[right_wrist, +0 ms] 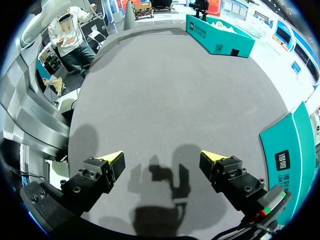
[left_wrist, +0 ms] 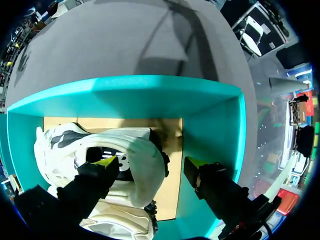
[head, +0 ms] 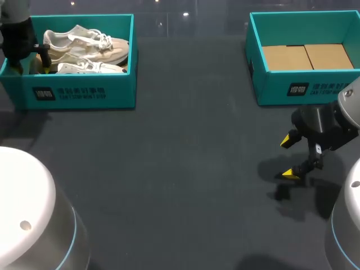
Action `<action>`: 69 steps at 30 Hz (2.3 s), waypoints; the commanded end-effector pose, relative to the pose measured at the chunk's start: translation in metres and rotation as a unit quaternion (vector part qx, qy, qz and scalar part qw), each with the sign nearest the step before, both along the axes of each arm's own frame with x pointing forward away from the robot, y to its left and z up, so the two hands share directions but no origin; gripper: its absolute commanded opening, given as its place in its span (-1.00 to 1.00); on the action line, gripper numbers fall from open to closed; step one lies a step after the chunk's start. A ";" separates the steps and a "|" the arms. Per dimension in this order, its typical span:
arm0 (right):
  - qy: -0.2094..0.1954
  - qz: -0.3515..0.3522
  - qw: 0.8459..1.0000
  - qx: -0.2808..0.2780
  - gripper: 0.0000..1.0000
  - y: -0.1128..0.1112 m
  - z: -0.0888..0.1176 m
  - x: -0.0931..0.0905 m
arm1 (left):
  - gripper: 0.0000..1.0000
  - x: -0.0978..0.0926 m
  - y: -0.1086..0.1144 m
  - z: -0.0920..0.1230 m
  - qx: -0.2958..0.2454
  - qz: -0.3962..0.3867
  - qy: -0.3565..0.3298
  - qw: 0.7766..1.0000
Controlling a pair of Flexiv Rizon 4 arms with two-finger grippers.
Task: Take the shoe out of the shoebox, open the shoe tongue, remove and reinsert the insole, then place the shoe into the shoebox
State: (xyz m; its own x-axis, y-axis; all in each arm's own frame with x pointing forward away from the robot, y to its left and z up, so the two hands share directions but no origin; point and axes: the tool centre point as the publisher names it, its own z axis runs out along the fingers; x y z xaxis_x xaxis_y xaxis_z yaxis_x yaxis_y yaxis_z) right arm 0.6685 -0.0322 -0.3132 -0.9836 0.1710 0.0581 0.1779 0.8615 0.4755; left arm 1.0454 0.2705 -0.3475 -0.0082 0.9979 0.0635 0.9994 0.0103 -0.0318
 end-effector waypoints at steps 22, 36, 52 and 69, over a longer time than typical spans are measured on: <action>-0.001 -0.001 1.000 -0.002 1.00 0.000 0.000 -0.002 | 0.29 -0.002 0.001 -0.029 0.016 0.006 0.014 1.000; -0.001 -0.001 1.000 -0.002 1.00 0.000 0.000 -0.002 | -0.30 -0.006 0.002 -0.039 0.039 0.017 0.021 0.999; -0.001 -0.001 1.000 -0.002 1.00 0.000 0.000 -0.002 | -1.00 -0.010 0.018 -0.022 0.029 0.038 0.015 0.999; -0.001 -0.001 1.000 -0.002 1.00 0.000 0.000 -0.002 | -1.00 0.010 0.035 0.029 0.009 0.100 0.001 0.995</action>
